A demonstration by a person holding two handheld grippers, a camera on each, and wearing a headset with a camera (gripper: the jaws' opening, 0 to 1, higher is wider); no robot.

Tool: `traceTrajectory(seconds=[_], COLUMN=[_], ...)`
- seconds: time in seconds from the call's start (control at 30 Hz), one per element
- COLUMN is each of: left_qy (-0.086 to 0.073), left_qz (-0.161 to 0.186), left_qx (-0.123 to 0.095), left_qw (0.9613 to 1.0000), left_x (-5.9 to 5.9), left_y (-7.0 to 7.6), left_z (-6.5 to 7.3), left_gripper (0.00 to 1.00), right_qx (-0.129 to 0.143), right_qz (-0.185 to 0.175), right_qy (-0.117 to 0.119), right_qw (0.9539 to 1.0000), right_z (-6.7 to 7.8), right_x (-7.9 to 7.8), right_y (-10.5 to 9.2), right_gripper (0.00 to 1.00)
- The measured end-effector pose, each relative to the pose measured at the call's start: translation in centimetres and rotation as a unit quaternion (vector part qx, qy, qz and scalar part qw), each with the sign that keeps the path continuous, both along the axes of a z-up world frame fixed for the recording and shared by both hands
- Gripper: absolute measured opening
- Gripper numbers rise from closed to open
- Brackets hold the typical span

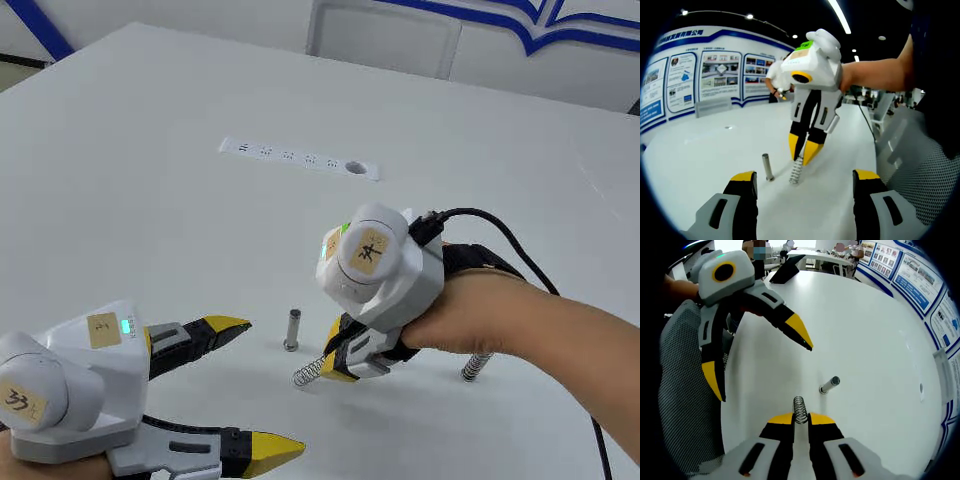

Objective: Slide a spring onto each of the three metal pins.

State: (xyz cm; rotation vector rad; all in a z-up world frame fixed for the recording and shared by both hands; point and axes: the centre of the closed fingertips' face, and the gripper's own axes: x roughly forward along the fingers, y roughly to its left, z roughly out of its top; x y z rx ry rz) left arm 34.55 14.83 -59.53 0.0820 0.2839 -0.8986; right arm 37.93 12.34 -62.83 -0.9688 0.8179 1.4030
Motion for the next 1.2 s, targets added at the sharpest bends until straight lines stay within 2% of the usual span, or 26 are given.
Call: traceTrajectory(seconds=[0.3, 0.6, 0.7, 0.87, 1.03, 1.07, 1.2], left_qy=[0.000, -0.004, -0.006, -0.005, -0.011, -0.017, -0.024], left_qz=[-0.004, -0.005, -0.008, -0.017, -0.028, -0.029, -0.030], left_qx=[0.001, 0.000, -0.001, 0.002, 0.012, 0.019, 0.032], left_qw=[1.0000, 1.0000, 1.0000, 0.9998, 0.9995, 0.9993, 0.9988], left_x=[0.0, 0.0, -0.1, -0.3, -0.5, -0.4, -0.3], left_y=[-0.2, -0.2, -0.3, -0.6, -0.8, -0.7, -0.5], left_z=[0.0, 0.2, 0.3, 0.2, 0.1, 0.1, 0.0], left_gripper=[0.79, 0.79, 0.78, 0.77, 0.71, 0.70, 0.57], right_qx=[-0.011, -0.017, -0.019, -0.015, -0.011, -0.011, -0.006], right_qz=[0.002, 0.009, 0.011, 0.019, 0.033, 0.036, 0.044], right_qy=[-0.001, -0.013, -0.019, -0.022, -0.017, -0.016, -0.012], right_qw=[0.9999, 0.9997, 0.9996, 0.9995, 0.9993, 0.9991, 0.9989], right_z=[0.6, 3.4, 3.8, 4.5, 4.9, 5.0, 5.5], right_x=[-0.3, 0.2, 0.3, -0.3, -1.6, -1.8, -2.6], right_y=[-0.4, -0.4, -0.3, 0.4, 1.3, 1.4, 1.9], right_gripper=[0.11, 0.11, 0.11, 0.11, 0.11, 0.11, 0.11])
